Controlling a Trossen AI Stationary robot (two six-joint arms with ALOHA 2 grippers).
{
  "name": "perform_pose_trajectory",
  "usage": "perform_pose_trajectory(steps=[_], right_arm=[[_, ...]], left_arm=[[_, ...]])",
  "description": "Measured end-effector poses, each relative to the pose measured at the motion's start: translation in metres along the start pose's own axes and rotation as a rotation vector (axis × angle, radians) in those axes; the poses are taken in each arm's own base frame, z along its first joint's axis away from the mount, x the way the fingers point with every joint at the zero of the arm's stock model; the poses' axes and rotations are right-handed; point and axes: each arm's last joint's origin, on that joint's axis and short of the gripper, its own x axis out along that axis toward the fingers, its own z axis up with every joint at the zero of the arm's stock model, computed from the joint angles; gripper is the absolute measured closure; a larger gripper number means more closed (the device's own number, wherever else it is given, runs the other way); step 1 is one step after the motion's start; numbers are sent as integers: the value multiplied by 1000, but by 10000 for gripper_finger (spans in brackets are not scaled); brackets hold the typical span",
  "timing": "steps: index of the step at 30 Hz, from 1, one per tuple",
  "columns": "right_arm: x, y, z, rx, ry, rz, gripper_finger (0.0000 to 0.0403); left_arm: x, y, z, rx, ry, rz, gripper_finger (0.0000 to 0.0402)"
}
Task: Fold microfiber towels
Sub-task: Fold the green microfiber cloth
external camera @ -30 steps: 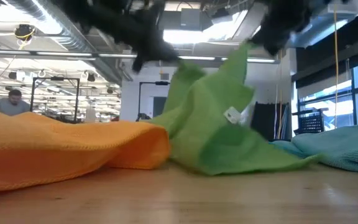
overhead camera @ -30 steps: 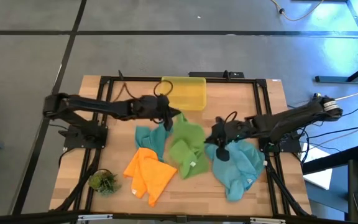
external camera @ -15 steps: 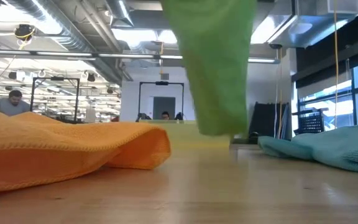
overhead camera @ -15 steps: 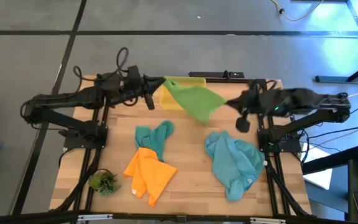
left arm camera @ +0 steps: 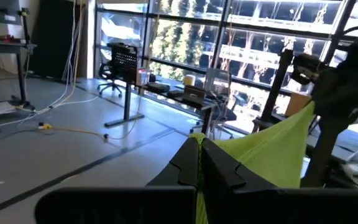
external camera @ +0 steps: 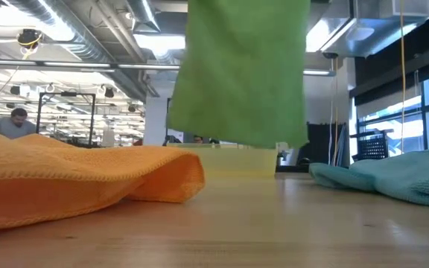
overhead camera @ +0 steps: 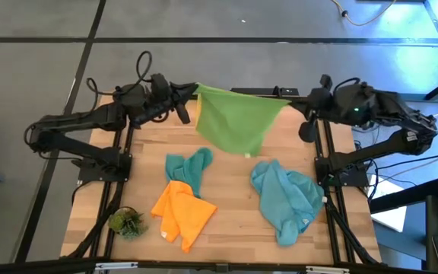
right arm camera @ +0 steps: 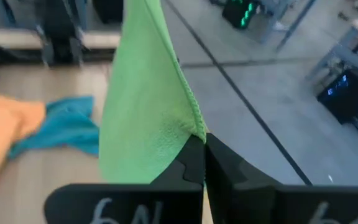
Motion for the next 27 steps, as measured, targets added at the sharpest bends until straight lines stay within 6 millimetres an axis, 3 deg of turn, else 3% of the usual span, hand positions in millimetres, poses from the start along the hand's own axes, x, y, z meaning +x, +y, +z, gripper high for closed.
perform_pose_trajectory(steps=[6, 10, 17, 23, 27], right_arm=[[11, -3, -7, -25, 59, -29, 401], [12, -10, -7, -6, 57, -57, 401], [13, -10, -9, 2, 69, -50, 401], [25, 13, -31, 9, 137, 64, 402], [36, 39, -55, 25, 148, 142, 402]], left_arm=[[4, 1, 0, 41, -33, 118, 401], [6, 4, 0, 30, -36, 92, 401], [-6, -18, -5, 111, -22, 81, 401], [-31, -53, -37, 168, 46, 44, 401], [-54, -73, -72, 156, 90, 28, 401]])
